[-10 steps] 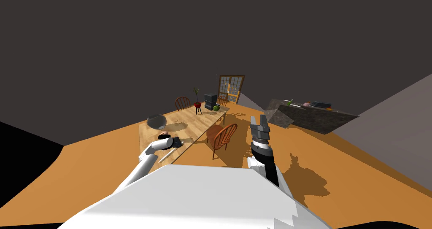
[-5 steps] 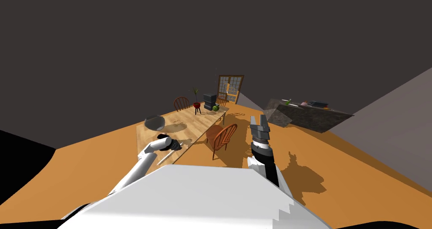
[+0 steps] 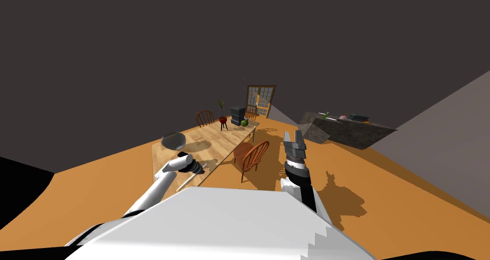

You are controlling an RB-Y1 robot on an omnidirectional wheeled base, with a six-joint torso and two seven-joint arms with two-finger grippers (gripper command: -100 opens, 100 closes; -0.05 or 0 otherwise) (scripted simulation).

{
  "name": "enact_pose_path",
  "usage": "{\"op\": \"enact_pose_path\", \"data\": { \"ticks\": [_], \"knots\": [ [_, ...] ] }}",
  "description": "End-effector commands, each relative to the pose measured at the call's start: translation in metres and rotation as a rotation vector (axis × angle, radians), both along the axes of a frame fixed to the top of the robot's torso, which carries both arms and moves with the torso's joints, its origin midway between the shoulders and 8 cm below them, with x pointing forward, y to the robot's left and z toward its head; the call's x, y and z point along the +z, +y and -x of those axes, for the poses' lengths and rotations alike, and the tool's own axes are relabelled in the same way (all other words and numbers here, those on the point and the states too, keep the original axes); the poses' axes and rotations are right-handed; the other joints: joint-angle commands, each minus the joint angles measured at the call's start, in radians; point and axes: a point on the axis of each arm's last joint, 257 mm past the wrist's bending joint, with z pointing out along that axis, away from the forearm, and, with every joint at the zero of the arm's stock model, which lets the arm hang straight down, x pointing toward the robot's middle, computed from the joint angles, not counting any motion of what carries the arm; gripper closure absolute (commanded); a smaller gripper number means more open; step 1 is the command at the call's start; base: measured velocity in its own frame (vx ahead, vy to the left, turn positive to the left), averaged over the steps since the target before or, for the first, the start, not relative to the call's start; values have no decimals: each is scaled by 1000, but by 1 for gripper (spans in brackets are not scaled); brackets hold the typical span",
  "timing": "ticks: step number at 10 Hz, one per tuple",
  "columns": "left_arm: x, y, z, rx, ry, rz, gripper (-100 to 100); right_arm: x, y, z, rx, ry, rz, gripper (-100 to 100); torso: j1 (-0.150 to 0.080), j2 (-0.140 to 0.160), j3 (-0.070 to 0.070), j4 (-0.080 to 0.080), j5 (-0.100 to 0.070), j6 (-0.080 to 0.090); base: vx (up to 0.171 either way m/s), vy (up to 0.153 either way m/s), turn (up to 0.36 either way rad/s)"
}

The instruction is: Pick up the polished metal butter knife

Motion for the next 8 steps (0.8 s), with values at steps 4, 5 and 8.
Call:
{"op": "enact_pose_path", "data": {
  "ticks": [4, 5, 8],
  "knots": [
    [-2, 2, 9, 21, 46, 25, 0, 0, 0, 0, 0, 0, 0, 0, -1, 1, 1, 0, 0, 0, 19, 21, -8],
    [-11, -2, 12, 20, 45, 25, -100, 0, 0, 0, 0, 0, 0, 0, -2, 2, 1, 0, 0, 0, 22, 13, 7],
    [-26, -9, 16, 18, 45, 25, -100, 0, 0, 0, 0, 0, 0, 0, -1, 0, 0, 0, 0, 0, 36, 16, 5]
  ]
}}
